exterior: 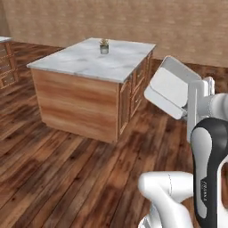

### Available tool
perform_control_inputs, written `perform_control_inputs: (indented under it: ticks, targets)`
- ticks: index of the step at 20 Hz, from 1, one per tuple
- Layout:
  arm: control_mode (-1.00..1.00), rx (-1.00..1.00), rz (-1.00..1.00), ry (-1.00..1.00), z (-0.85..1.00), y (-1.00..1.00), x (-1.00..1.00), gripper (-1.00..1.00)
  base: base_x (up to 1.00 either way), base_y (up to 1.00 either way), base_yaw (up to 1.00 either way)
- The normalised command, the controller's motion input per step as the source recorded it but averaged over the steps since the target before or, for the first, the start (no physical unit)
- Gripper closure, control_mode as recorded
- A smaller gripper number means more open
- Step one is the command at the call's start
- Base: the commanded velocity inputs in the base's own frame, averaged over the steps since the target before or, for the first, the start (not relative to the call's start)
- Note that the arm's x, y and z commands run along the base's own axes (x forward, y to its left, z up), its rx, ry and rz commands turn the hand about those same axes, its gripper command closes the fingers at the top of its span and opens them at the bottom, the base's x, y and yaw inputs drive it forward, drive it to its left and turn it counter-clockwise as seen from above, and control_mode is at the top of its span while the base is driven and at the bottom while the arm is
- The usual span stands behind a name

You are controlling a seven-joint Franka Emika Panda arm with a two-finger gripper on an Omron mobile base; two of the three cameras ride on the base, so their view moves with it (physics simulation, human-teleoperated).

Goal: Retrieve the tupperware and aluminum foil from the cabinet and place them on the dining counter near the plate with fish and lemon to prepare for storing leftovers.

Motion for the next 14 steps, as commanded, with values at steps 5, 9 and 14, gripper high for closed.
perform_control_inputs:
  ticks: [5,9,14]
  targets:
    - [1.00,0.00,0.00,0.00,0.00,0.00,0.00,1.00,0.47,0.00,0.81]
    - [1.00,0.00,0.00,0.00,0.00,0.00,0.00,1.00,0.70,-0.03,0.69]
    - [1.00,0.00,0.00,0.00,0.00,0.00,0.00,1.00,0.56,-0.79,0.17]
